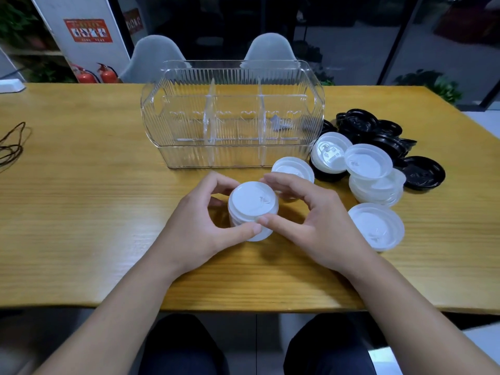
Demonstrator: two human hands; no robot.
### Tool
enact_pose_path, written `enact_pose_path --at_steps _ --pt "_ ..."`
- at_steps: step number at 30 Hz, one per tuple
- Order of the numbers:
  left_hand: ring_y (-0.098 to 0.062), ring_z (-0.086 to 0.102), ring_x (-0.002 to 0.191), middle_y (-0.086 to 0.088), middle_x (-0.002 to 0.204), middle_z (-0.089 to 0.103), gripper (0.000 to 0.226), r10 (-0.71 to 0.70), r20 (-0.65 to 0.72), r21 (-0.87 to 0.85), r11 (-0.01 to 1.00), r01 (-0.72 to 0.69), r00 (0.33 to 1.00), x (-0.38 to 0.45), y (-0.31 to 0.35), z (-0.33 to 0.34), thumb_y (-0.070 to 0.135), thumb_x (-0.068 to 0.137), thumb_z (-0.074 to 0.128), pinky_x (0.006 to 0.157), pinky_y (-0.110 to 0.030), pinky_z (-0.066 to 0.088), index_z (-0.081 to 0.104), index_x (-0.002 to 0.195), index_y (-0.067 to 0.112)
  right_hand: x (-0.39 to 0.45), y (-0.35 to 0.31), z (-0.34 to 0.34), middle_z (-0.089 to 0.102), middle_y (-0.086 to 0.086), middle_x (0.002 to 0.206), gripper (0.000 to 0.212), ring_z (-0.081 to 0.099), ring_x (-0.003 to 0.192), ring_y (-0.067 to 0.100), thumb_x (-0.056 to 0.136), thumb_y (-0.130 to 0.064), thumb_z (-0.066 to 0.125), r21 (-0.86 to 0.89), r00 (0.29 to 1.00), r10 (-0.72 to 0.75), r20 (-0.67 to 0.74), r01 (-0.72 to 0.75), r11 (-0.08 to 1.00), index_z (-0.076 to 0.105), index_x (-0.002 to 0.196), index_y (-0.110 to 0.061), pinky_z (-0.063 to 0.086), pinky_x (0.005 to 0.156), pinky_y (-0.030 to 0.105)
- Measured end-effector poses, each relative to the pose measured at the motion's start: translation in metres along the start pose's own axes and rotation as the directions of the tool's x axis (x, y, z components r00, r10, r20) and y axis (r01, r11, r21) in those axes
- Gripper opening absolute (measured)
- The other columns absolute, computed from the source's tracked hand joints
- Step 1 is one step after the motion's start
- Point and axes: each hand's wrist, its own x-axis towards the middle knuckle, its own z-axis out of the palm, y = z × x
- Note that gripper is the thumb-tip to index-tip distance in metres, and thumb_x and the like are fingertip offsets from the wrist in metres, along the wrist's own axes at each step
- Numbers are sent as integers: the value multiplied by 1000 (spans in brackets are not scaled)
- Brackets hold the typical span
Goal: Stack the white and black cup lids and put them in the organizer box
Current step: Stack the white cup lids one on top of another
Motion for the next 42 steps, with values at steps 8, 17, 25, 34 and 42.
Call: enact_pose_path --at_steps 8,17,25,34,42 --pt "-8 70 129 20 129 77 63 -14 14 21 1000 14 1000 -1 1 1 46 75 106 111 -43 57 67 122 33 -2 5 -5 73 -21 143 64 68 137 5 95 -34 90 36 995 59 84 -62 997 66 153 -25 54 118 38" --pt "-2 70 130 27 130 78 58 18 18 31 999 -19 1000 0 4 1 41 77 105 116 -37 55 75 126 37 0 6 -2 75 -24 138 58 70 131 3 97 -44 83 -20 994 73 82 -72 997 68 152 -30 56 115 39" --pt "-11 74 131 19 129 82 59 15 39 -45 999 -13 999 3 -3 0 37 76 107 118 -46 56 79 129 34 0 7 0 74 -25 139 62 67 133 0 98 -57 76 -93 992 90 86 -82 992 66 154 -33 56 114 39" --pt "-9 71 134 21 134 79 61 16 39 -24 1000 -15 999 3 -5 2 36 81 104 118 -41 56 74 135 37 4 12 -1 78 -9 111 23 73 101 12 103 -31 80 -216 956 -98 -276 38 976 82 122 -16 56 88 28" --pt "-4 70 134 25 134 77 65 14 29 -10 1000 -14 999 2 -2 4 41 78 104 118 -36 55 70 133 40 10 35 2 69 2 114 26 61 106 31 95 -21 87 -572 947 -143 -289 -51 819 84 120 -14 48 92 52"
